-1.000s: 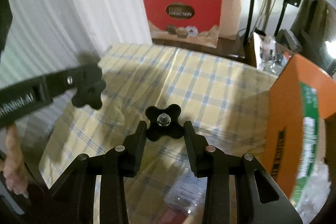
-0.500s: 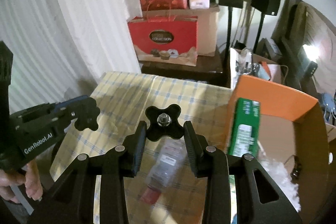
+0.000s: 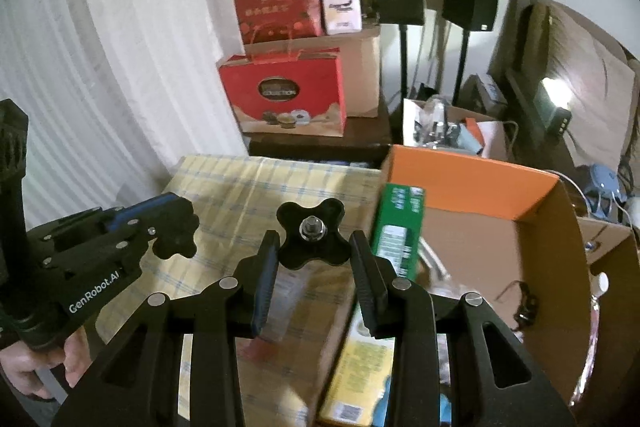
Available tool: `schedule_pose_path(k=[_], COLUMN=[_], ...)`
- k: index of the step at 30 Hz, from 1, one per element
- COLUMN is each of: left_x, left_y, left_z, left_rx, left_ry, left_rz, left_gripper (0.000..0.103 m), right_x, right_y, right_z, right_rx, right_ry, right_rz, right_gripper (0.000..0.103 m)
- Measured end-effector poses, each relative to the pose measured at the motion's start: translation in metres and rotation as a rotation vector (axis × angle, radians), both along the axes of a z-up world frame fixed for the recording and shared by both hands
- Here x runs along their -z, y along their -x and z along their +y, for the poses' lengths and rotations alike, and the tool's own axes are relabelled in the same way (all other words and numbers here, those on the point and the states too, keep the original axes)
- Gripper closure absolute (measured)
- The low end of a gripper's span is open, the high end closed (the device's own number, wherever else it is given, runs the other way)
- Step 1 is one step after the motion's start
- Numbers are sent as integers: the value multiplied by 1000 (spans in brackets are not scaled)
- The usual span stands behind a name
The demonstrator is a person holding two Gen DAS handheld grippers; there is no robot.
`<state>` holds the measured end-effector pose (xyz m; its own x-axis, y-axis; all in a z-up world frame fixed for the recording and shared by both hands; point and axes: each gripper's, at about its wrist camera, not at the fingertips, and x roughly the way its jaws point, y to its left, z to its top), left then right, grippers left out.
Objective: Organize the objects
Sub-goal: 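Carry both black knobs into the orange box and open both tools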
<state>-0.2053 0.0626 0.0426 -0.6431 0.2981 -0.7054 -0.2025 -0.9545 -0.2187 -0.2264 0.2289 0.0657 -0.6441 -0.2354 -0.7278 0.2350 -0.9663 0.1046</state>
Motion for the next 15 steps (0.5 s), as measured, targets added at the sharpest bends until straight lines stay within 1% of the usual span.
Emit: schedule_pose_path(k=[6, 15], left_x=[-6, -10], left_y=[2, 5], left_z=[38, 83], left_rx=[44, 90], left_ry=[12, 27], left_rz=[8, 16], left_gripper=[94, 94], right_x=[-3, -5], right_y=[-6, -13], right_z=[29, 80], right_rx=[40, 103], right_ry=[0, 2], right_rz=[8, 7], right_gripper=[67, 67])
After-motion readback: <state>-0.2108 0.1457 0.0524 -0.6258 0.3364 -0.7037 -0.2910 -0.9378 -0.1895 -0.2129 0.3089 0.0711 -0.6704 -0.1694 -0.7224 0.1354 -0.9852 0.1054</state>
